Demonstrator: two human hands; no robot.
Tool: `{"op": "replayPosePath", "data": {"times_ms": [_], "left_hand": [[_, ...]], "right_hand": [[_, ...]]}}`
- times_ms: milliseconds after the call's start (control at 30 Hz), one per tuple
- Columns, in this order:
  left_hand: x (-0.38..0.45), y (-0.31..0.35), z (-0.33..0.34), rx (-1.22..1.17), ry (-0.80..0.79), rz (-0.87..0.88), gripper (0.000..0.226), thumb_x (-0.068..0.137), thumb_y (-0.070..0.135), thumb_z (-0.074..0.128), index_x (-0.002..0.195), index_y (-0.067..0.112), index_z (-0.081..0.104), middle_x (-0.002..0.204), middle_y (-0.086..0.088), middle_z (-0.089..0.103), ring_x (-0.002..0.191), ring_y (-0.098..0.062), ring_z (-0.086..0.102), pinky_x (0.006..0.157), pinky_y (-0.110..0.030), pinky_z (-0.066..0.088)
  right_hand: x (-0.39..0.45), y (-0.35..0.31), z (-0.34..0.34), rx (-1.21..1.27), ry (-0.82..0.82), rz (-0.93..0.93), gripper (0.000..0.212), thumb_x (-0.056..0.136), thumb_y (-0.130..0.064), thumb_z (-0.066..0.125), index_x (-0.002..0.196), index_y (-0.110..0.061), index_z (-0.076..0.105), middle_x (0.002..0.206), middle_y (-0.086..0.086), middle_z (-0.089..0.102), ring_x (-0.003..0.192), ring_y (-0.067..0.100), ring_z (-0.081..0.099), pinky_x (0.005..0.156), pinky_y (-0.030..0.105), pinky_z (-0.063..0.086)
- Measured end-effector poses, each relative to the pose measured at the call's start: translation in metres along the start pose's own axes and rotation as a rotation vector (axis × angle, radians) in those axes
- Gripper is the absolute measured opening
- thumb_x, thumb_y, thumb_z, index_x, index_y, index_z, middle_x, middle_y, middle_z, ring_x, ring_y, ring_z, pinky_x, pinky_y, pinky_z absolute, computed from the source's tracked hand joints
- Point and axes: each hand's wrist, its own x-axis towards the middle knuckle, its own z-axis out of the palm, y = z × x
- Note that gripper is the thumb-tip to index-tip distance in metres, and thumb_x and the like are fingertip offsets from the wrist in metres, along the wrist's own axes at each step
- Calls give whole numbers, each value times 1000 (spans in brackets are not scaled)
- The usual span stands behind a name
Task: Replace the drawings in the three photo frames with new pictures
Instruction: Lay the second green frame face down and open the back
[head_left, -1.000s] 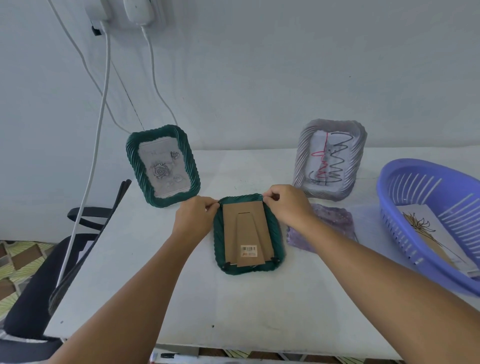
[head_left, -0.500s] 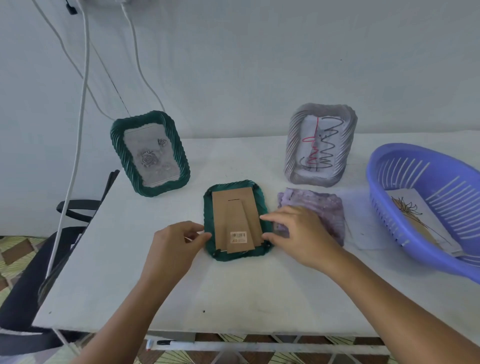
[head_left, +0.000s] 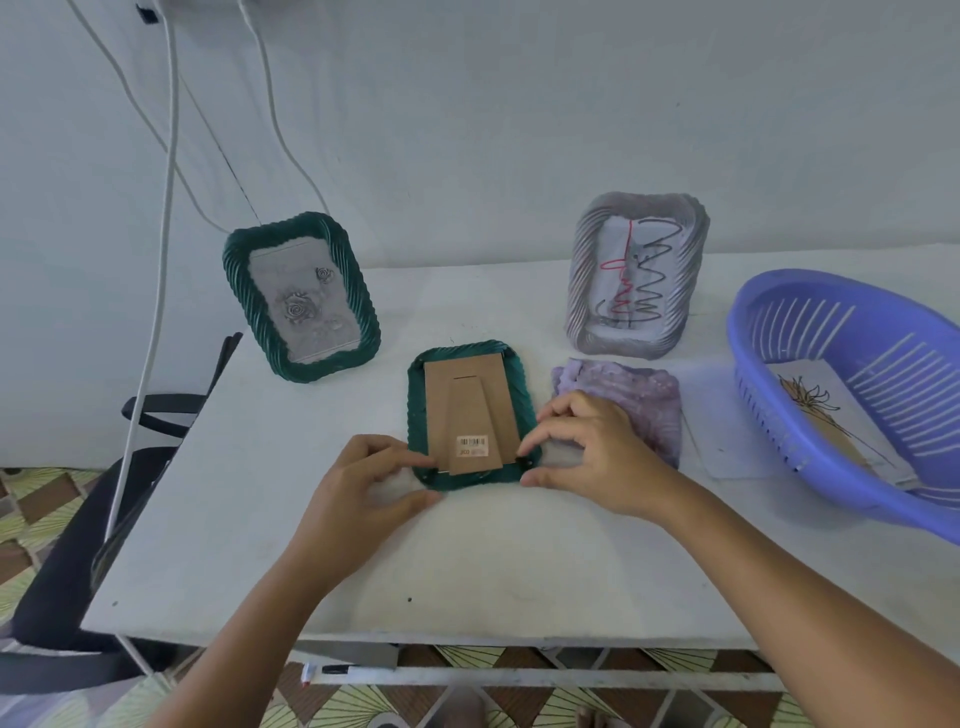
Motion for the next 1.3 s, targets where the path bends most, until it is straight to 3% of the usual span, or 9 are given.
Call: {"op": "replayPosePath", "data": {"times_ms": [167, 333, 500, 900, 1167, 1300], "left_hand": [[3, 1, -1, -6, -25, -30, 28, 78, 36, 85, 102, 48, 76, 119, 19, 52, 117, 5, 49, 88, -1, 34], [7, 4, -2, -54, -42, -72, 28, 76, 35, 87, 96, 51, 77, 116, 17, 53, 112, 8, 50, 89, -6, 34], [9, 6, -2, -49, -88, -81, 22, 79, 33, 85, 92, 49, 78, 117, 15, 51, 112, 10, 47, 90, -8, 33], [10, 3, 0, 15, -80, -76, 13, 82, 33, 83, 89, 43, 80, 119, 17, 49, 112, 12, 46, 83, -1, 33], [12, 6, -2, -4, -103, -74, 15, 81, 33, 84, 89, 45, 80, 119, 15, 50, 110, 12, 46, 88, -7, 34], [14, 10, -10, -96, -126, -91, 26, 85, 38, 78, 108, 50, 74, 117, 10, 54, 100, 5, 54, 91, -17, 43]], "right_hand": [[-1, 1, 1, 27, 8, 11, 38, 68, -78, 66, 98, -56, 72, 113, -20, 50, 118, 7, 44, 112, 47, 32], [2, -2, -2, 6, -37, 25, 34, 69, -75, 66, 99, -60, 69, 109, -23, 47, 116, 6, 43, 112, 45, 31], [3, -6, -7, -11, -82, 56, 21, 77, -57, 80, 95, -61, 68, 112, -21, 47, 119, 7, 39, 115, 39, 23], [4, -16, -16, -72, -209, 104, 19, 84, -59, 72, 102, -57, 67, 116, -17, 41, 124, 12, 32, 114, 37, 13], [6, -18, -17, -104, -276, 101, 14, 87, -61, 68, 100, -60, 65, 119, -15, 38, 124, 15, 31, 117, 42, 13], [8, -21, -24, 60, -238, 127, 20, 87, -55, 72, 105, -52, 66, 116, -14, 45, 121, 13, 41, 113, 40, 29]]}}
